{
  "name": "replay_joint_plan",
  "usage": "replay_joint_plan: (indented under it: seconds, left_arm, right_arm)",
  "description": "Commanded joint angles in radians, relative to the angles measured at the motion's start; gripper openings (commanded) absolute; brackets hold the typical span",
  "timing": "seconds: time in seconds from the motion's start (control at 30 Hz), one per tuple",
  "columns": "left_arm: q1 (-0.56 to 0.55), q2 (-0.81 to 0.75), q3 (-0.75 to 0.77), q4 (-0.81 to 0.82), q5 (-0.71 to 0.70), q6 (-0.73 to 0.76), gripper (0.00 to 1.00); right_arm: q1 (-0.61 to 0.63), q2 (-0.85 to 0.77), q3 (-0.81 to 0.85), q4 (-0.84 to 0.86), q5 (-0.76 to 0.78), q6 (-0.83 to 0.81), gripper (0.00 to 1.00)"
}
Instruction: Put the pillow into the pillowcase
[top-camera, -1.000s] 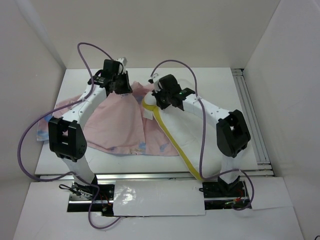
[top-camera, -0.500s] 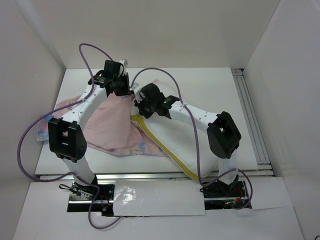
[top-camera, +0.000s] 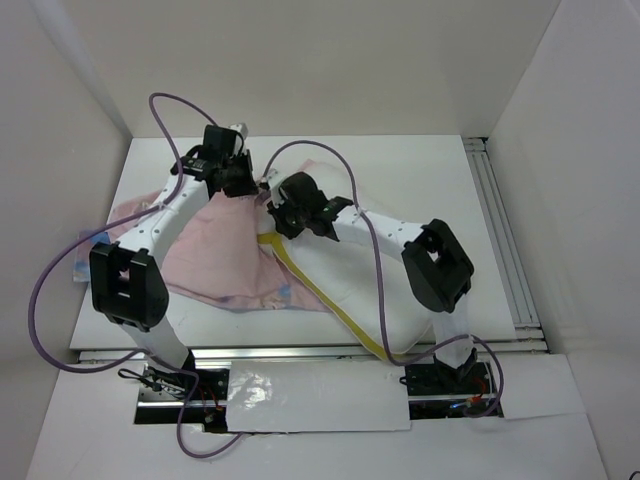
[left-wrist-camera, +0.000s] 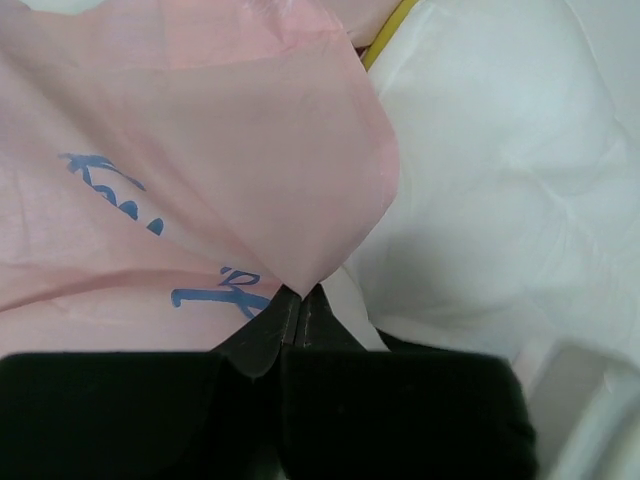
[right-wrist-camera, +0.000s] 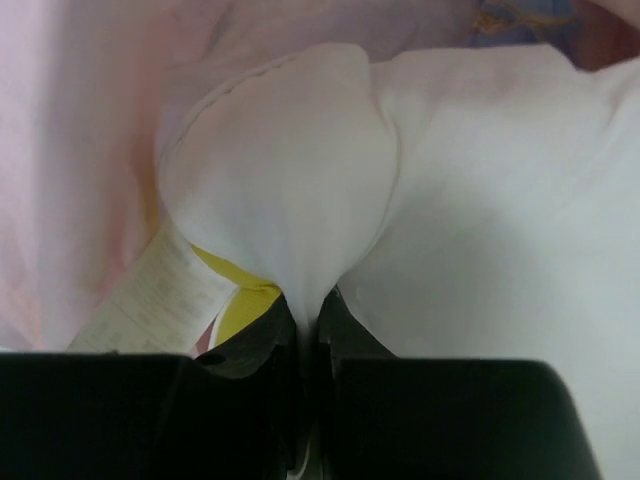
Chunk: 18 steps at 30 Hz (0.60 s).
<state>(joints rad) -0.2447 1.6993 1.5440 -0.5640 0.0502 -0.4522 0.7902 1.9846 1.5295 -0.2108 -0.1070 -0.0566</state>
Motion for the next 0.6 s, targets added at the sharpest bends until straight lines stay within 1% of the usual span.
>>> replay_joint_plan:
  seconds: [0.0, 0.03, 0.07, 0.1, 0.13, 0.17, 0.33, 0.5, 0.57]
  left_arm:
    - [-0.016, -0.078, 0.007, 0.032, 0.063, -0.022, 0.00]
    - [-0.016, -0.078, 0.007, 0.032, 0.048, -0.022, 0.00]
    - [-0.016, -0.078, 0.007, 0.032, 0.039, -0.022, 0.00]
    - [-0.016, -0.078, 0.007, 0.032, 0.039, -0.022, 0.00]
    - [-0.016, -0.078, 0.007, 0.032, 0.039, -0.013, 0.00]
    - [-0.016, -0.087, 0.007, 0.032, 0.051, -0.013, 0.00]
    - [-0.025, -0.087, 0.016, 0.032, 0.086, 0.021, 0.00]
    - [-0.036, -0.087, 0.025, 0.041, 0.137, 0.044, 0.00]
    - [-0.047, -0.087, 0.025, 0.041, 0.148, 0.044, 0.00]
  right_arm:
    - [-0.086, 0.056, -0.002, 0.063, 0.081, 0.113, 0.00]
    - [-0.110, 0.056, -0.012, 0.085, 0.038, 0.141, 0.00]
    - [-0.156, 0.042, -0.055, 0.114, -0.068, 0.193, 0.00]
    - [-0.175, 0.042, -0.081, 0.149, -0.127, 0.213, 0.00]
    - [-0.187, 0.019, -0.107, 0.227, -0.175, 0.228, 0.00]
    - [-0.187, 0.010, -0.133, 0.255, -0.230, 0.239, 0.00]
    - [-0.164, -0.001, -0.081, 0.252, -0.258, 0.209, 0.00]
    - [-0.195, -0.001, -0.020, 0.274, -0.336, 0.265, 0.00]
    - [-0.204, -0.010, -0.009, 0.321, -0.345, 0.302, 0.00]
